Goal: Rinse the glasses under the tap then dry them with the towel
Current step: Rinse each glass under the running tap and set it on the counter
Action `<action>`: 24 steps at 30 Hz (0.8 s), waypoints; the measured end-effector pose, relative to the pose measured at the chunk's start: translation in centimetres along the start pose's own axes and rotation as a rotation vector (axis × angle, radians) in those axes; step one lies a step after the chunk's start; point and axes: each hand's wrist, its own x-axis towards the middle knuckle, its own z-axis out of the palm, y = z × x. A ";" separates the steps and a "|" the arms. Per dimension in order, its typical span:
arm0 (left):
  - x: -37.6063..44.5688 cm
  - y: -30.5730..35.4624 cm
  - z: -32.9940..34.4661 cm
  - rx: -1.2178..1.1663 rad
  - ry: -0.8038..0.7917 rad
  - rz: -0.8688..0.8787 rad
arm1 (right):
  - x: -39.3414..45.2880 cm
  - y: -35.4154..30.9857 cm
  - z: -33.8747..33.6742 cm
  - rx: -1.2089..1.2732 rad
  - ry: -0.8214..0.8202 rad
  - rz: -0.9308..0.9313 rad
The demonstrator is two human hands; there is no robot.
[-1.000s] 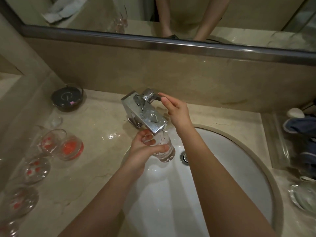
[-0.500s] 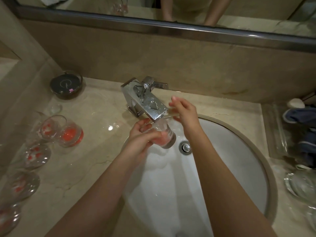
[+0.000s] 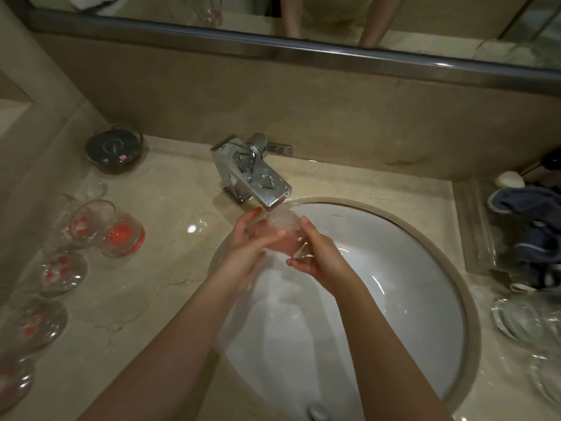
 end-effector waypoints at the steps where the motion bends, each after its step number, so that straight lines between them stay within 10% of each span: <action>1: 0.1 -0.1 -0.3 0.118 0.004 0.048 | 0.0 0.0 -0.1 -0.001 0.017 -0.026; 6: 0.4 0.1 -1.5 0.472 0.025 0.178 | -0.4 -1.2 -0.9 -0.056 0.121 -0.108; 18: 1.6 1.2 0.1 0.065 -0.300 -0.055 | -0.2 -2.2 -1.7 -0.115 -0.121 -0.239; 24: 1.2 0.8 -0.2 0.058 -0.336 -0.013 | -0.1 -4.0 -2.3 -0.133 -0.073 0.129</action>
